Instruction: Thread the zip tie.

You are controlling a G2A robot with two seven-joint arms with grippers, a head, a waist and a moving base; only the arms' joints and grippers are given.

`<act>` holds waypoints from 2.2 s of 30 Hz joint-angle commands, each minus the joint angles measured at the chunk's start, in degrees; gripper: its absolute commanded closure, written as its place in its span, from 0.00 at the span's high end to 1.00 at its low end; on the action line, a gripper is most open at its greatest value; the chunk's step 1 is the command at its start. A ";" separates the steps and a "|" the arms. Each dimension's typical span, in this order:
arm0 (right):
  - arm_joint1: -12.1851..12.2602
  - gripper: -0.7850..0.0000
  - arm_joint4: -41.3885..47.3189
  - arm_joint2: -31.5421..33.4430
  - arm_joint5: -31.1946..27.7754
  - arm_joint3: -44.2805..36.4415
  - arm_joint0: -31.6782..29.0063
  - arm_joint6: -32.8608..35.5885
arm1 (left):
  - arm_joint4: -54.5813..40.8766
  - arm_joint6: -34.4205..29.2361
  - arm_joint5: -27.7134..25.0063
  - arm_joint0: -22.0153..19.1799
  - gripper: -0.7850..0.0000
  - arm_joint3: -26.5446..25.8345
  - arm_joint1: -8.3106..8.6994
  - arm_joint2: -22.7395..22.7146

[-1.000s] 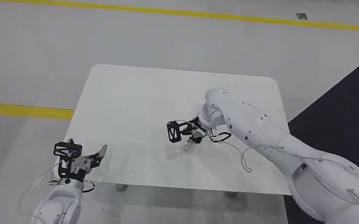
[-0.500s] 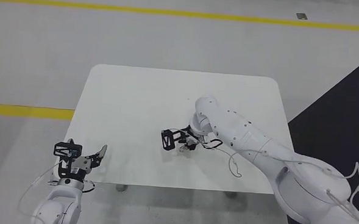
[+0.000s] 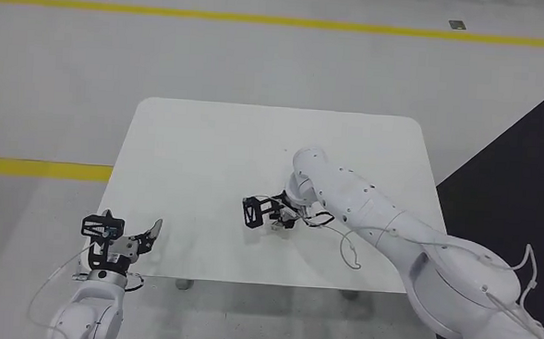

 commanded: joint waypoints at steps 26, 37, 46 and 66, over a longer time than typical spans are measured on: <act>-0.64 0.00 0.85 0.00 0.00 -3.18 1.27 0.00 | 0.00 0.00 0.00 0.00 1.00 0.00 0.00 0.00; 5.39 0.00 3.37 0.00 0.00 -9.62 3.23 0.00 | 0.00 0.00 0.00 0.00 1.00 0.00 0.00 0.00; 6.47 0.22 2.44 0.00 0.00 -10.23 2.49 0.00 | 0.00 0.00 0.00 0.00 1.00 0.00 0.00 0.00; 2.67 0.17 -0.76 0.00 0.00 -5.29 2.89 -0.01 | 0.00 0.00 0.00 0.00 1.00 0.00 0.00 0.00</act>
